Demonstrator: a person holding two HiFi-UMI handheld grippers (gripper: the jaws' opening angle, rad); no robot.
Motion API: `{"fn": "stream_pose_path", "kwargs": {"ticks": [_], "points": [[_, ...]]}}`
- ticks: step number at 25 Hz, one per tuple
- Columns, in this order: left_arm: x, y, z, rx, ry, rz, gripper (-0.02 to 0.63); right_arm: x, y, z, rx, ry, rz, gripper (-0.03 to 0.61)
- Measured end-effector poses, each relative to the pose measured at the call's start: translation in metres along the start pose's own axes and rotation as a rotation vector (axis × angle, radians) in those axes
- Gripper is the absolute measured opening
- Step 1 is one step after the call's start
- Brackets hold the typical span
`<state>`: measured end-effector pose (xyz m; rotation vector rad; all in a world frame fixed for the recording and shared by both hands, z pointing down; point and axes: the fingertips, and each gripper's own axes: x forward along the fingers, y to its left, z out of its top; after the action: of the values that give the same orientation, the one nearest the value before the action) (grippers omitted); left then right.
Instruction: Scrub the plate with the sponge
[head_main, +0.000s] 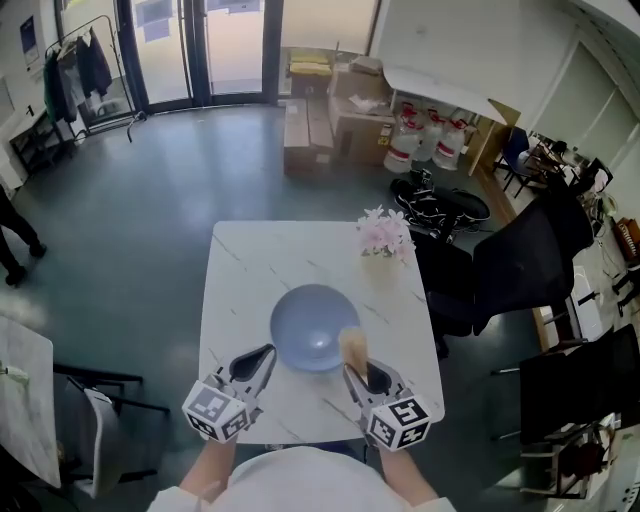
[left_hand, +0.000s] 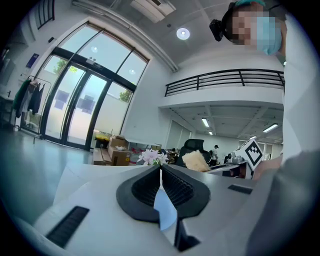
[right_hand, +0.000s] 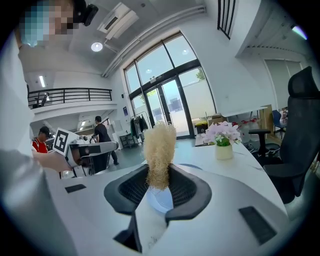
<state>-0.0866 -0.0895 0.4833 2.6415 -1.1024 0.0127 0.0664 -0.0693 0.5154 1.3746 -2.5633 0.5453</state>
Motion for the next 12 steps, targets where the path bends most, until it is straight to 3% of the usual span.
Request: {"fn": "stream_pose_path", "kwargs": {"ticks": [12], "points": [[0.048,0.028,-0.011,-0.052,0.031,0.041,0.04,0.029,-0.036,0.006,0.0,0.036,0.04,0.118]]}}
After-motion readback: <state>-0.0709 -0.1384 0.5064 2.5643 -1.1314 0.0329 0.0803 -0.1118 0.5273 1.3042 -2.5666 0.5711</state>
